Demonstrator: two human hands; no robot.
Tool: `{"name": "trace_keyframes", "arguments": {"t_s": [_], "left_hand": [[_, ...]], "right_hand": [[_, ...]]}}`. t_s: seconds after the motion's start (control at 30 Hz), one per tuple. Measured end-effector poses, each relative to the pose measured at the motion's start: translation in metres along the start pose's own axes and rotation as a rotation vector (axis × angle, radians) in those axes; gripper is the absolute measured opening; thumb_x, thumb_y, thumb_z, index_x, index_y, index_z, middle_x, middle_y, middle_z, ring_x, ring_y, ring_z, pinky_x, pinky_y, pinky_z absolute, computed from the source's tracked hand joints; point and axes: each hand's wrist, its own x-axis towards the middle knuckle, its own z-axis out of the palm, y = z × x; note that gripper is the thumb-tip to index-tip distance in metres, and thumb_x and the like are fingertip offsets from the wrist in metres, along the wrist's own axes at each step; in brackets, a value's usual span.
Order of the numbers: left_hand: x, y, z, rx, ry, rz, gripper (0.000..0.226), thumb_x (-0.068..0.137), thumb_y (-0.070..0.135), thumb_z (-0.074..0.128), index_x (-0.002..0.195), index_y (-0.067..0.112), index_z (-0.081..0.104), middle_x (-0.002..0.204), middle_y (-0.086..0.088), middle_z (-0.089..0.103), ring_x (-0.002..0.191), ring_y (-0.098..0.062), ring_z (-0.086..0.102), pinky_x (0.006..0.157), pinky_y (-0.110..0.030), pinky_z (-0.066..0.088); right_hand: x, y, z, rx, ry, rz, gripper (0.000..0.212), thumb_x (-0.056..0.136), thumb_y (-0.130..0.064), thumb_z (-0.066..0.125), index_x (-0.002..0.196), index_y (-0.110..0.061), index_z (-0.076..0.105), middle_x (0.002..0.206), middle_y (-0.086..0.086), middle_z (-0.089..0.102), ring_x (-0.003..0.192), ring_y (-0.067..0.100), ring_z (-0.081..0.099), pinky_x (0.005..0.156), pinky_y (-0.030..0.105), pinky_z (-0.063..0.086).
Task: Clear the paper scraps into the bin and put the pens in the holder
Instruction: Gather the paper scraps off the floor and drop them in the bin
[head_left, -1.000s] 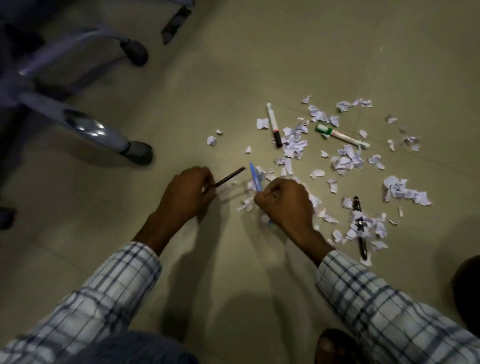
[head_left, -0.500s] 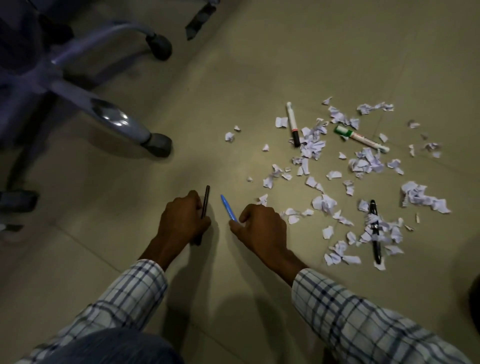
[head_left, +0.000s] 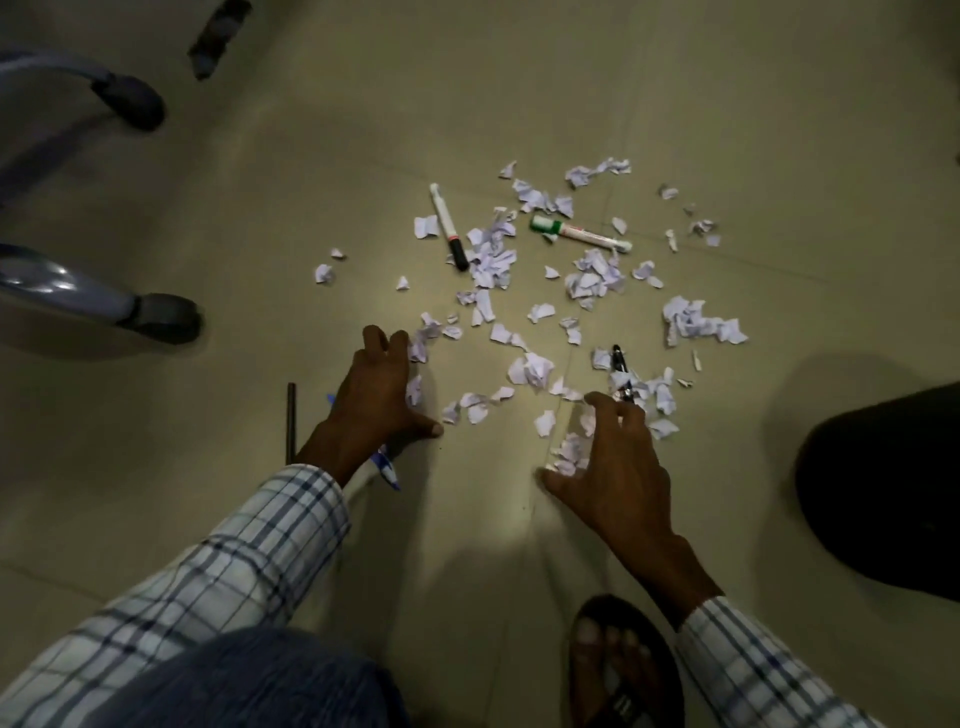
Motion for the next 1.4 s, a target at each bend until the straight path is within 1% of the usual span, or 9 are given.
{"name": "trace_keyframes", "arguments": {"t_s": [0.33, 0.5, 0.63, 0.8, 0.97, 1.1, 1.2, 1.3, 1.4], "left_hand": [[0.01, 0.064, 0.029, -0.129, -0.039, 0.223, 0.066, 0.072, 0.021, 0.082, 0.127, 0.013, 0.047, 0.128, -0.012, 0.043, 0.105, -0.033, 0.058, 0.078, -0.028, 0.04], [0.015, 0.06, 0.012, -0.225, 0.041, 0.269, 0.086, 0.065, 0.031, 0.087, 0.138, 0.018, 0.044, 0.135, -0.008, 0.045, 0.117, -0.026, 0.055, 0.093, -0.035, 0.047], [0.02, 0.018, -0.018, -0.101, 0.225, 0.122, 0.098, 0.058, 0.055, 0.085, 0.139, 0.021, 0.042, 0.137, -0.01, 0.043, 0.12, -0.028, 0.048, 0.093, -0.041, 0.048], [0.006, -0.002, -0.013, -0.006, 0.025, -0.119, 0.128, 0.044, 0.064, 0.088, 0.146, 0.019, 0.026, 0.14, -0.013, 0.03, 0.128, -0.034, 0.037, 0.099, -0.044, 0.044], [0.006, 0.031, 0.011, -0.118, 0.005, 0.022, 0.129, 0.039, 0.053, 0.094, 0.145, 0.019, 0.028, 0.137, -0.009, 0.028, 0.122, -0.031, 0.043, 0.099, -0.037, 0.044], [0.015, 0.059, 0.028, -0.142, -0.054, 0.16, 0.121, 0.045, 0.048, 0.093, 0.145, 0.022, 0.029, 0.147, -0.004, 0.025, 0.128, -0.028, 0.045, 0.101, -0.033, 0.045], [0.025, 0.058, 0.016, -0.22, -0.027, 0.174, 0.113, 0.05, 0.046, 0.092, 0.144, 0.024, 0.034, 0.147, -0.004, 0.027, 0.127, -0.028, 0.048, 0.101, -0.035, 0.046], [0.041, 0.047, -0.012, -0.188, 0.073, 0.201, 0.117, 0.045, 0.061, 0.087, 0.144, 0.025, 0.035, 0.145, -0.004, 0.031, 0.126, -0.024, 0.047, 0.099, -0.034, 0.044], [0.063, 0.045, -0.034, -0.052, 0.014, 0.284, 0.132, 0.039, 0.072, 0.082, 0.15, 0.027, 0.026, 0.155, -0.001, 0.02, 0.139, -0.025, 0.032, 0.105, -0.04, 0.042]], "right_hand": [[0.019, 0.009, 0.025, 0.283, 0.155, -0.112, 0.057, 0.077, -0.013, 0.079, 0.128, -0.015, 0.053, 0.125, 0.006, 0.049, 0.106, 0.023, 0.058, 0.09, 0.03, 0.051], [0.044, -0.009, 0.011, 0.345, 0.163, -0.235, 0.054, 0.077, -0.011, 0.078, 0.127, -0.018, 0.057, 0.121, 0.003, 0.056, 0.093, 0.011, 0.057, 0.08, 0.019, 0.048], [0.046, 0.0, 0.0, 0.249, 0.261, -0.099, 0.061, 0.077, -0.019, 0.079, 0.132, -0.018, 0.053, 0.128, 0.004, 0.054, 0.111, 0.021, 0.057, 0.088, 0.032, 0.051], [0.053, 0.005, 0.002, 0.146, 0.173, 0.045, 0.069, 0.078, -0.024, 0.079, 0.138, -0.016, 0.045, 0.136, 0.009, 0.045, 0.124, 0.029, 0.049, 0.095, 0.037, 0.047], [0.058, -0.006, 0.018, 0.187, 0.144, -0.08, 0.067, 0.077, -0.012, 0.075, 0.137, -0.011, 0.048, 0.134, 0.011, 0.046, 0.122, 0.028, 0.05, 0.098, 0.032, 0.044], [0.065, -0.016, 0.02, 0.328, 0.07, -0.231, 0.059, 0.076, -0.007, 0.072, 0.132, -0.014, 0.055, 0.125, 0.005, 0.055, 0.102, 0.019, 0.059, 0.084, 0.022, 0.047], [0.082, -0.01, 0.007, 0.41, 0.179, -0.25, 0.055, 0.076, -0.004, 0.068, 0.129, -0.016, 0.058, 0.119, 0.0, 0.058, 0.095, 0.011, 0.058, 0.081, 0.024, 0.051], [0.113, 0.0, -0.015, 0.356, 0.266, -0.264, 0.057, 0.074, -0.011, 0.067, 0.129, -0.017, 0.055, 0.123, 0.003, 0.055, 0.103, 0.019, 0.057, 0.087, 0.035, 0.052], [0.152, 0.006, -0.035, 0.19, 0.16, -0.208, 0.084, 0.064, -0.037, 0.068, 0.142, -0.02, 0.043, 0.139, 0.01, 0.044, 0.126, 0.029, 0.043, 0.103, 0.041, 0.042]]}}
